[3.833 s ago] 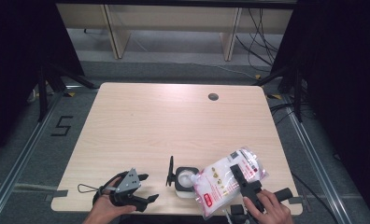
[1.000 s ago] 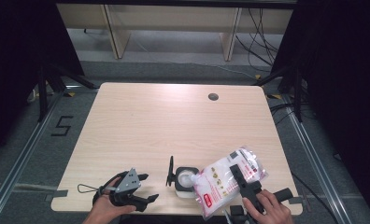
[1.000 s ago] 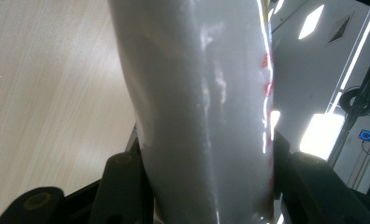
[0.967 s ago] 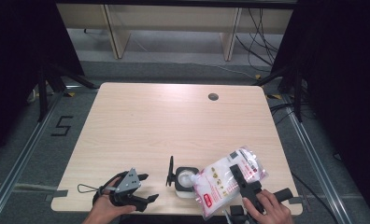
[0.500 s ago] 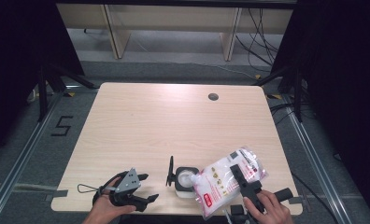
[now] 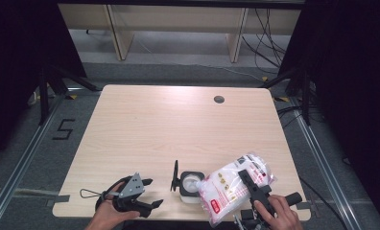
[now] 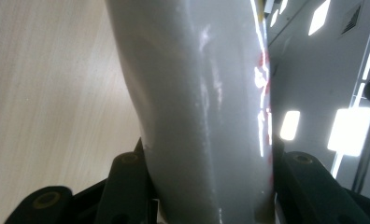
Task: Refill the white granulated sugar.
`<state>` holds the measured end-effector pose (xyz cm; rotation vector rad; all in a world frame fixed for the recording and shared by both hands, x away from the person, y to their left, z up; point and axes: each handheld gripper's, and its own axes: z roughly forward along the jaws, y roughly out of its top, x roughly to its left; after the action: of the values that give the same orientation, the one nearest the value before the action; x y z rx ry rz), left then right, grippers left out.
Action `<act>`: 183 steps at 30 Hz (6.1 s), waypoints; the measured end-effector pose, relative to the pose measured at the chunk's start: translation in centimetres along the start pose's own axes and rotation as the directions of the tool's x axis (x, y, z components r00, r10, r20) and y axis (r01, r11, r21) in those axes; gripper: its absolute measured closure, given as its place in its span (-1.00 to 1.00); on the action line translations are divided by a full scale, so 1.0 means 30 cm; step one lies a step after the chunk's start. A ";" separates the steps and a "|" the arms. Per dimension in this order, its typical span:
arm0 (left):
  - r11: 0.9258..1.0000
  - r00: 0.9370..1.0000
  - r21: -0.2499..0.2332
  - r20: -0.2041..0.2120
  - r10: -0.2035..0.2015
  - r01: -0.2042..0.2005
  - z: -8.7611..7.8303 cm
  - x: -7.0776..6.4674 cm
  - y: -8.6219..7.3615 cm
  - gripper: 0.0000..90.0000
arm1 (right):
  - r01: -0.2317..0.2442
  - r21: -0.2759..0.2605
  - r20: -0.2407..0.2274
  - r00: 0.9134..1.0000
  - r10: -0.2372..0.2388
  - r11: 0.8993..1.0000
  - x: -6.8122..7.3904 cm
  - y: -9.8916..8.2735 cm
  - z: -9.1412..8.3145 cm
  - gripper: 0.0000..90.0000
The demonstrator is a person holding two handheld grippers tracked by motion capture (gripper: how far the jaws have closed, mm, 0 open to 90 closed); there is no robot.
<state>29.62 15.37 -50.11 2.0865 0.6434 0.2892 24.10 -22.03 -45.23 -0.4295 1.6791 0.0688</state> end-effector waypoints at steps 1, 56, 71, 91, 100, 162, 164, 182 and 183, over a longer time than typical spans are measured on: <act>1.000 1.000 0.002 -0.001 0.001 -0.001 0.000 0.001 0.000 -0.51 | -0.001 0.004 -0.007 1.000 0.001 1.000 -0.002 0.000 0.000 0.33; 1.000 1.000 0.004 -0.001 -0.009 0.009 0.000 0.009 -0.002 -0.51 | -0.691 -0.069 -0.284 0.705 0.650 0.720 0.022 -0.151 0.080 0.39; 1.000 1.000 0.011 -0.005 -0.005 0.005 -0.002 0.005 0.000 -0.51 | -0.769 -0.002 -0.366 0.595 0.715 0.639 0.070 -0.160 0.192 0.43; 1.000 1.000 0.013 -0.008 0.001 -0.001 -0.005 0.008 -0.001 -0.51 | -0.977 0.030 -0.394 0.184 0.901 0.212 0.105 -0.264 0.336 0.45; 1.000 1.000 0.007 -0.010 0.008 -0.008 -0.001 0.008 -0.003 -0.51 | -0.991 0.048 -0.369 0.100 0.924 0.127 0.134 -0.309 0.312 0.45; 1.000 1.000 -0.019 0.006 -0.012 0.012 -0.021 0.001 0.016 -0.51 | -0.977 0.142 -0.259 -0.189 0.947 -0.156 0.180 -0.387 0.152 -0.24; 1.000 1.000 -0.029 0.007 -0.009 0.010 -0.021 -0.003 0.020 -0.52 | -0.974 0.164 -0.253 -0.197 0.947 -0.159 0.184 -0.391 0.145 -0.31; 0.999 1.000 -0.053 -0.002 -0.005 0.005 -0.047 -0.005 0.066 -0.52 | -0.960 0.216 -0.136 -0.209 0.968 -0.177 0.176 -0.378 -0.002 -0.43; 0.998 1.000 -0.056 0.001 -0.006 0.006 -0.045 -0.006 0.069 -0.52 | -0.955 0.238 -0.137 -0.216 0.967 -0.180 0.177 -0.378 -0.010 -0.44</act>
<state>29.58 15.27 -47.63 2.0309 0.6341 0.3001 26.92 -33.89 -48.04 1.2271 1.8617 1.2663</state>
